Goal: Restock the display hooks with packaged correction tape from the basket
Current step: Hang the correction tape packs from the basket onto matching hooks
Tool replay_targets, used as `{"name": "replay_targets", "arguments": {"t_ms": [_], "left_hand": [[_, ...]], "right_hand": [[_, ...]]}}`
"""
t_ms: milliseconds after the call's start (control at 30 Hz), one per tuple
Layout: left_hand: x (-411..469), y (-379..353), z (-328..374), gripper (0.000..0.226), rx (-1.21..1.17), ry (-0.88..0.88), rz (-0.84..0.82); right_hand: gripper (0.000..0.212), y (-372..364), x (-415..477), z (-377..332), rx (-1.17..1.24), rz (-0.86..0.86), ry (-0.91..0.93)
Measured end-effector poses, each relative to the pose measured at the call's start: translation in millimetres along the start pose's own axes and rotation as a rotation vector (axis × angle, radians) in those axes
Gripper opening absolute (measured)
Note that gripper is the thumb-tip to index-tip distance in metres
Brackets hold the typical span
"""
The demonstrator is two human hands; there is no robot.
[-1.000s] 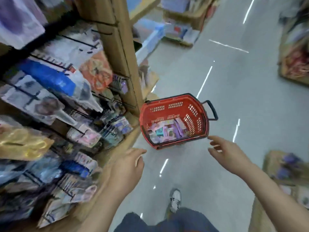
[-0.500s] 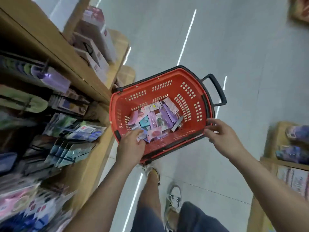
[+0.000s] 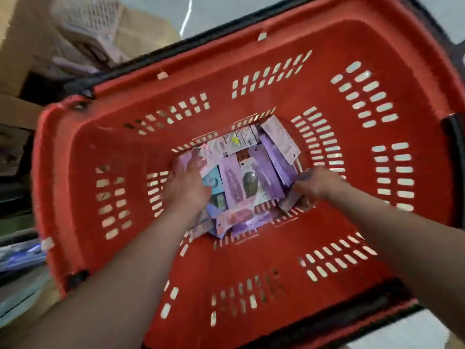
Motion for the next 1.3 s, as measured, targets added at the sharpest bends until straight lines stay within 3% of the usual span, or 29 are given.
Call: {"name": "replay_targets", "arguments": {"t_ms": [67, 100, 167, 200, 267, 400, 533, 667, 800, 867, 933, 1100, 1300], "left_hand": [[30.3, -18.6, -4.6, 0.084, 0.061, 0.024, -0.037], [41.7, -24.7, -7.4, 0.083, 0.085, 0.045, -0.059], [58.2, -32.1, -9.8, 0.081, 0.121, 0.062, -0.088], [63.0, -33.6, -9.0, 0.082, 0.147, 0.055, -0.093], [64.0, -33.9, -3.2, 0.085, 0.162, 0.023, -0.062], [51.6, -40.3, 1.0, 0.109, -0.026, 0.052, -0.047], [46.1, -49.8, -1.7, 0.124, -0.242, 0.141, -0.038], [32.4, -80.0, 17.6, 0.113, -0.246, 0.187, -0.252], [25.2, -78.5, 43.7, 0.082, -0.097, 0.044, -0.249], [23.1, -80.5, 42.5, 0.088, -0.094, 0.085, -0.240], [21.2, -85.6, 37.5, 0.093, -0.171, 0.145, -0.232], [12.1, -93.4, 43.3, 0.074, -0.586, 0.220, -0.173], [8.7, -80.6, 60.3, 0.048, -0.835, 0.226, -0.187]], "right_hand": [[0.038, -4.3, 21.9, -0.6, 0.094, -0.023, -0.042], [0.042, 0.3, 32.8, -1.8, 0.125, 0.059, -0.039], [0.073, 7.1, 48.9, -0.4, 0.157, 0.209, -0.034], [0.093, 2.8, 54.1, -0.1, 0.188, 0.218, -0.034], [0.109, -9.8, 60.3, 3.4, 0.258, 0.190, -0.020], [0.093, -7.2, 50.2, 7.8, 0.461, 0.187, 0.053], [0.095, 4.0, 35.2, 12.7, 0.692, 0.125, 0.046], [0.090, 11.2, 31.5, 12.3, 0.894, 0.111, 0.104], [0.081, -17.4, 38.6, 8.2, 0.882, 0.131, 0.128], [0.086, -44.0, 38.6, 3.9, 0.857, 0.048, 0.147], [0.096, -58.0, 36.4, -2.7, 0.846, 0.005, 0.188], [0.123, -58.7, 47.1, -7.7, 0.874, 0.000, 0.267], [0.089, -36.0, 34.8, 9.7, 0.907, 0.112, 0.302]]}}
Point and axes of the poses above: each hand's wrist, its own x-axis towards the middle knuckle, its own y-axis out of the back of the hand, z = x × y, the point moved 8 cm from there along x, towards the middle knuckle, and after that the axes turned 3 degrees about x, right-handed, at the moved point
